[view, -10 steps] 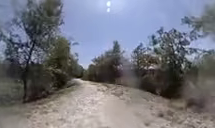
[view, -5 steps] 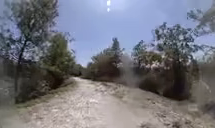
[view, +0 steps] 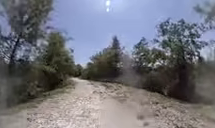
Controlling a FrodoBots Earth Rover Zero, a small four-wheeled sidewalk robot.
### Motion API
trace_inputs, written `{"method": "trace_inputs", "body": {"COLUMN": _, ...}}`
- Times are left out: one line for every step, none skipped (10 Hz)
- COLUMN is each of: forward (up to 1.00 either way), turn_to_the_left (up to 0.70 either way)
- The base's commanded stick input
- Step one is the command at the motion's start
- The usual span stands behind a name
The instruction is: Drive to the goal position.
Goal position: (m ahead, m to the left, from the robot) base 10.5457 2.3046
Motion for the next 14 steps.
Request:
{"method": "trace_inputs", "body": {"forward": 0.7, "turn_to_the_left": 0.14}}
{"method": "trace_inputs", "body": {"forward": 0.7, "turn_to_the_left": 0.14}}
{"method": "trace_inputs", "body": {"forward": 0.7, "turn_to_the_left": 0.14}}
{"method": "trace_inputs", "body": {"forward": 0.7, "turn_to_the_left": 0.14}}
{"method": "trace_inputs", "body": {"forward": 0.7, "turn_to_the_left": 0.14}}
{"method": "trace_inputs", "body": {"forward": 0.7, "turn_to_the_left": 0.1}}
{"method": "trace_inputs", "body": {"forward": 0.7, "turn_to_the_left": 0.02}}
{"method": "trace_inputs", "body": {"forward": 0.7, "turn_to_the_left": 0.0}}
{"method": "trace_inputs", "body": {"forward": 0.7, "turn_to_the_left": 0.0}}
{"method": "trace_inputs", "body": {"forward": 0.7, "turn_to_the_left": 0.0}}
{"method": "trace_inputs", "body": {"forward": 0.7, "turn_to_the_left": 0.0}}
{"method": "trace_inputs", "body": {"forward": 0.7, "turn_to_the_left": 0.0}}
{"method": "trace_inputs", "body": {"forward": 0.7, "turn_to_the_left": 0.0}}
{"method": "trace_inputs", "body": {"forward": 0.7, "turn_to_the_left": 0.0}}
